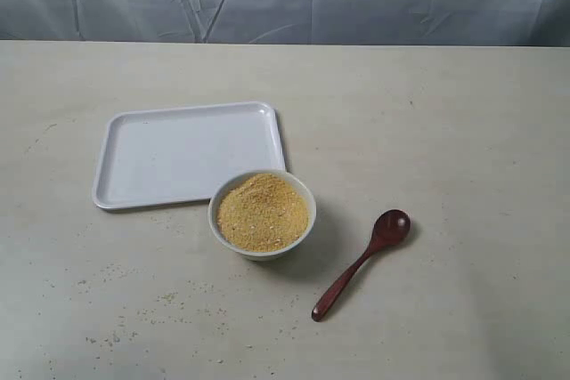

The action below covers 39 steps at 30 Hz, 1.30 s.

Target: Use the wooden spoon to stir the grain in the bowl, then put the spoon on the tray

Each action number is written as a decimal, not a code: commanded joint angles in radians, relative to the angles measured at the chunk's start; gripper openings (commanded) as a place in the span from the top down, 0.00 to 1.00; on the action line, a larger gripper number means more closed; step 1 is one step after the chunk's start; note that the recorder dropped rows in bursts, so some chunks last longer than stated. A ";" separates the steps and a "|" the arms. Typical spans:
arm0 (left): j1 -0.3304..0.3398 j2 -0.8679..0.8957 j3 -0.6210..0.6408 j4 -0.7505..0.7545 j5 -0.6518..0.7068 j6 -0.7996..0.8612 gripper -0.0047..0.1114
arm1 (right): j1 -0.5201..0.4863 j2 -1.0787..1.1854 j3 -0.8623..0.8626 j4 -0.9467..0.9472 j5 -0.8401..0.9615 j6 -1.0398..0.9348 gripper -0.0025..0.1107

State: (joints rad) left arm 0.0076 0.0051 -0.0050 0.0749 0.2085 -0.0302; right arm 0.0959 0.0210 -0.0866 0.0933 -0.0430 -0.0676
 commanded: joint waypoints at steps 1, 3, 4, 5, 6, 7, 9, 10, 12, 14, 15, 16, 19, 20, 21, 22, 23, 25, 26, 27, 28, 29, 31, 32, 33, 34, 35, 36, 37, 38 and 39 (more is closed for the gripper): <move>0.001 -0.005 0.005 -0.003 -0.002 -0.003 0.96 | -0.002 0.122 -0.178 0.006 0.361 -0.003 0.98; 0.001 -0.005 0.005 -0.003 -0.002 -0.003 0.96 | -0.002 0.191 -0.246 0.001 0.480 -0.020 0.98; 0.001 -0.005 0.005 -0.003 -0.002 -0.003 0.96 | -0.002 0.246 -0.296 0.001 0.562 -0.035 0.98; 0.001 -0.005 0.005 -0.003 -0.002 -0.003 0.96 | -0.002 0.286 -0.328 0.001 0.610 -0.047 0.98; 0.001 -0.005 0.005 -0.003 -0.002 -0.003 0.96 | -0.002 0.336 -0.358 0.001 0.660 -0.053 0.98; 0.001 -0.005 0.005 -0.003 -0.002 -0.003 0.96 | -0.002 0.387 -0.398 0.012 0.716 -0.053 0.98; 0.001 -0.005 0.005 -0.003 -0.002 -0.003 0.96 | -0.002 0.477 -0.444 0.037 0.767 -0.076 0.98; 0.001 -0.005 0.005 -0.003 -0.002 -0.003 0.96 | -0.002 0.535 -0.463 0.063 0.784 -0.126 0.98; 0.001 -0.005 0.005 -0.003 -0.002 -0.003 0.96 | -0.001 0.610 -0.486 0.117 0.806 -0.245 0.98; 0.001 -0.005 0.005 -0.003 -0.002 -0.003 0.96 | 0.015 0.699 -0.496 0.176 0.819 -0.336 0.98; 0.001 -0.005 0.005 -0.003 -0.002 -0.003 0.96 | 0.027 0.742 -0.499 0.191 0.821 -0.373 0.98; 0.001 -0.005 0.005 -0.003 -0.002 -0.003 0.96 | 0.041 0.787 -0.499 0.201 0.821 -0.406 0.98; 0.001 -0.005 0.005 -0.003 -0.002 -0.003 0.96 | 0.097 0.918 -0.500 0.203 0.794 -0.461 0.98; 0.001 -0.005 0.005 -0.003 -0.002 -0.003 0.96 | 0.123 0.946 -0.500 0.203 0.778 -0.486 0.98; 0.001 -0.005 0.005 -0.003 -0.002 -0.003 0.96 | 0.153 0.986 -0.500 0.203 0.749 -0.516 0.98; 0.001 -0.005 0.005 -0.003 -0.002 -0.003 0.96 | 0.185 1.023 -0.501 0.203 0.720 -0.551 0.98; 0.001 -0.005 0.005 -0.003 -0.002 -0.003 0.96 | 0.210 1.054 -0.502 0.203 0.698 -0.587 0.98; 0.001 -0.005 0.005 -0.003 -0.002 -0.003 0.96 | 0.270 1.129 -0.513 0.203 0.655 -0.678 0.98; 0.001 -0.005 0.005 -0.003 -0.002 -0.003 0.96 | 0.298 1.169 -0.524 0.203 0.640 -0.723 0.98; 0.001 -0.005 0.005 -0.003 -0.002 -0.003 0.96 | 0.318 1.211 -0.536 0.203 0.635 -0.761 0.98; 0.001 -0.005 0.005 -0.003 -0.002 -0.003 0.96 | 0.342 1.254 -0.555 0.205 0.642 -0.813 0.98; 0.001 -0.005 0.005 -0.003 -0.002 -0.003 0.96 | 0.364 1.296 -0.575 0.207 0.650 -0.864 0.98; 0.001 -0.005 0.005 -0.003 -0.002 -0.003 0.96 | 0.405 1.371 -0.618 0.207 0.668 -0.976 0.98; 0.001 -0.005 0.005 -0.003 -0.002 -0.003 0.96 | 0.421 1.412 -0.639 0.207 0.680 -1.036 0.98; 0.001 -0.005 0.005 -0.003 -0.002 -0.003 0.96 | 0.434 1.444 -0.655 0.207 0.687 -1.081 0.98; 0.001 -0.005 0.005 -0.003 -0.002 -0.003 0.96 | 0.449 1.481 -0.672 0.207 0.687 -1.130 0.98; 0.001 -0.005 0.005 -0.003 -0.002 -0.003 0.96 | 0.472 1.550 -0.698 0.207 0.675 -1.203 0.98; 0.001 -0.005 0.005 -0.003 -0.002 -0.003 0.96 | 0.484 1.581 -0.710 0.207 0.660 -1.228 0.98; 0.001 -0.005 0.005 -0.003 -0.002 -0.003 0.96 | 0.506 1.632 -0.730 0.204 0.635 -1.260 0.98; 0.001 -0.005 0.005 -0.003 -0.002 -0.003 0.96 | 0.518 1.656 -0.748 0.204 0.625 -1.281 0.98; 0.001 -0.005 0.005 -0.003 -0.002 -0.003 0.96 | 0.535 1.690 -0.776 0.204 0.621 -1.316 0.95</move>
State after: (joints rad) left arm 0.0076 0.0051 -0.0050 0.0749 0.2103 -0.0302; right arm 0.6074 1.6638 -0.8253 0.2961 0.5980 -1.3216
